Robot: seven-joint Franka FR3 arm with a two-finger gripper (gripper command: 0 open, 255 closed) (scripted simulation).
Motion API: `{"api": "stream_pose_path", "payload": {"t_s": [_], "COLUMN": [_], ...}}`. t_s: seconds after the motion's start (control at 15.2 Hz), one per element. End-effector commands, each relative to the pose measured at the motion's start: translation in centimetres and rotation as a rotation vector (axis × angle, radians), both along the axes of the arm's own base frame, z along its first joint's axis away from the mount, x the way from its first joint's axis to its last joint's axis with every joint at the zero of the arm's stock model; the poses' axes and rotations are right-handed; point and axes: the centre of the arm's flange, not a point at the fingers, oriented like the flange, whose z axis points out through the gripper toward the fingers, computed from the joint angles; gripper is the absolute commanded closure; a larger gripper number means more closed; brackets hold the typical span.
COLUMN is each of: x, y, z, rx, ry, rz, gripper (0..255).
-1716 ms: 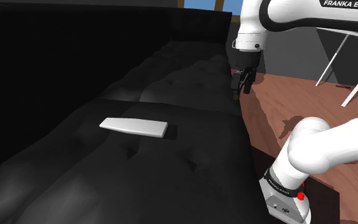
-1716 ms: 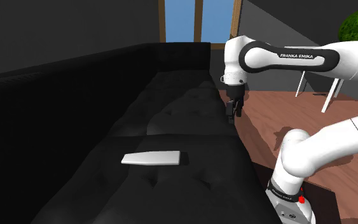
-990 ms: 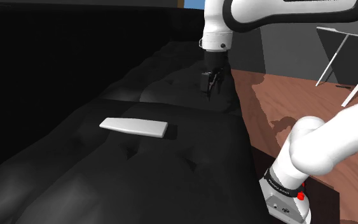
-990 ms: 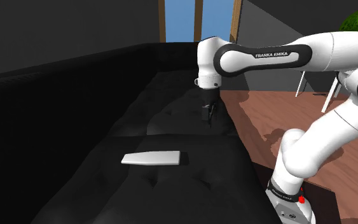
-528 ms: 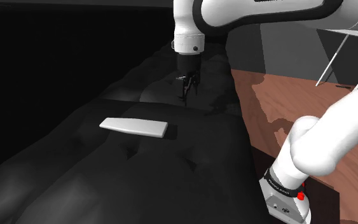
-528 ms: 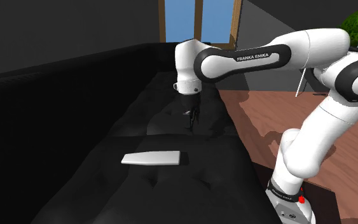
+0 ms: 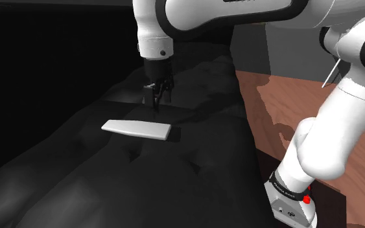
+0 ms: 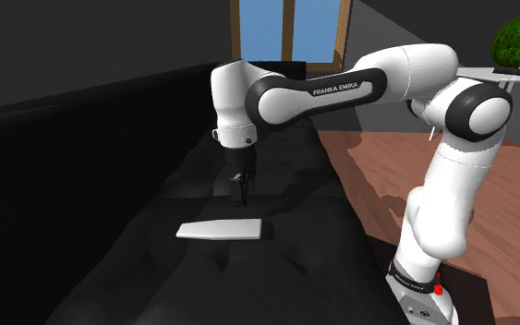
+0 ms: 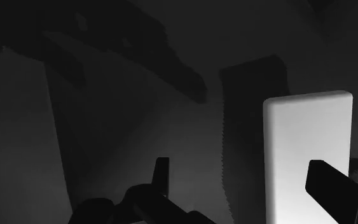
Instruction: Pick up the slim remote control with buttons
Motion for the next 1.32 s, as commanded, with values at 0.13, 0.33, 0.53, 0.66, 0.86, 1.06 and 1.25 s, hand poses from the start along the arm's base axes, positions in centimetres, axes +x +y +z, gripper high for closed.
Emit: {"api": "stream_pose_path", "payload": {"t_s": [0.13, 0.33, 0.53, 0.66, 0.86, 1.06, 1.25], "x": [1.3, 2.1, 2.2, 2.2, 2.2, 2.2, 2.2], "y": [5.3, 9.2, 9.4, 9.4, 9.4, 9.4, 9.4], "z": [-0.2, -0.4, -1.4, -2.5, -4.4, -4.4, -4.4], "rx": [-0.003, -0.007, -0.007, -0.007, -0.007, -0.007, -0.007], "ry": [-0.011, -0.019, -0.019, -0.019, -0.019, -0.019, -0.019], "rz": [0.074, 0.13, 0.133, 0.133, 0.133, 0.133, 0.133], "gripper": [0, 0, 0, 0, 0, 255, 255]}}
